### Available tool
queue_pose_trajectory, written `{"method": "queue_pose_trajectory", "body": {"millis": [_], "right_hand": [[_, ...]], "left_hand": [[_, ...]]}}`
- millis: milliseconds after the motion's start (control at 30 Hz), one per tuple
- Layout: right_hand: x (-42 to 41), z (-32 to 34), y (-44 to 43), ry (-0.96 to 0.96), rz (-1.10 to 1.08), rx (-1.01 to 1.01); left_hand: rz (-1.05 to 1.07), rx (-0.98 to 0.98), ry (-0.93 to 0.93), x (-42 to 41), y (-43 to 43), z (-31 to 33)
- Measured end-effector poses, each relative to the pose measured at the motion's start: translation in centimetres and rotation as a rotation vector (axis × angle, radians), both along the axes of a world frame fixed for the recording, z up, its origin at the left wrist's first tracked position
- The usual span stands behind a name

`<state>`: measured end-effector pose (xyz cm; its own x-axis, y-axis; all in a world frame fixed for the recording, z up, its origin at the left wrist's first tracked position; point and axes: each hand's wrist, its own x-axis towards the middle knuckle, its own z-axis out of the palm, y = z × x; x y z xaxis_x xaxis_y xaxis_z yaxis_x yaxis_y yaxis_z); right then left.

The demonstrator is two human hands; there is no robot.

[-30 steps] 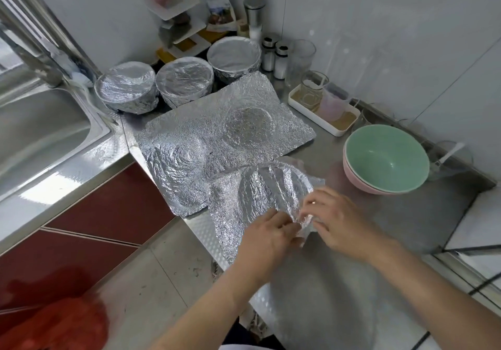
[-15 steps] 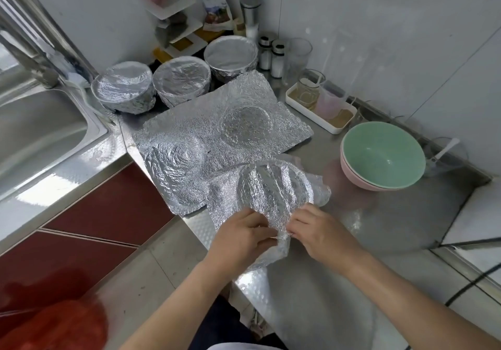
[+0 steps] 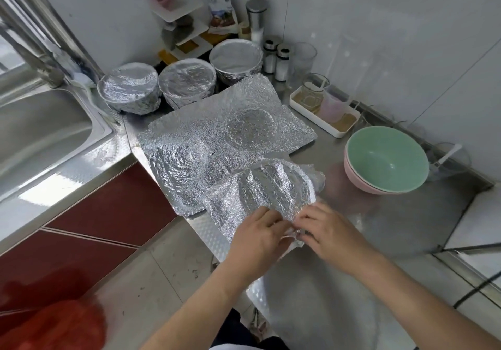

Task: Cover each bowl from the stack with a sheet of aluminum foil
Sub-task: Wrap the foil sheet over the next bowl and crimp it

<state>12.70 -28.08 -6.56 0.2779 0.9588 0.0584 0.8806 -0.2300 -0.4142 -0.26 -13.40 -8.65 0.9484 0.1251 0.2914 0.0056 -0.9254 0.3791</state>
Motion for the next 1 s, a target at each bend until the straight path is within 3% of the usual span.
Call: {"method": "queue_pose_trajectory", "body": {"millis": [400, 633, 800, 1000], "right_hand": [[0.2, -0.9, 0.8, -0.195, 0.074, 0.148], [2.6, -0.6, 0.3, -0.114, -0.055, 0.056], [2.2, 0.5, 0.3, 0.037, -0.276, 0.169], [-0.1, -0.6, 0.9, 0.044, -0.164, -0.265]], "left_hand": [[-0.013, 0.082, -0.054, -0.8, 0.8, -1.2], [0.048, -0.010, 0.017, 0.7, -1.4, 0.4], [0.095, -0.075, 0.035, 0.5, 1.9, 1.7], [0.039, 0.062, 0.355, -0.7, 4.5, 1.2]]}}
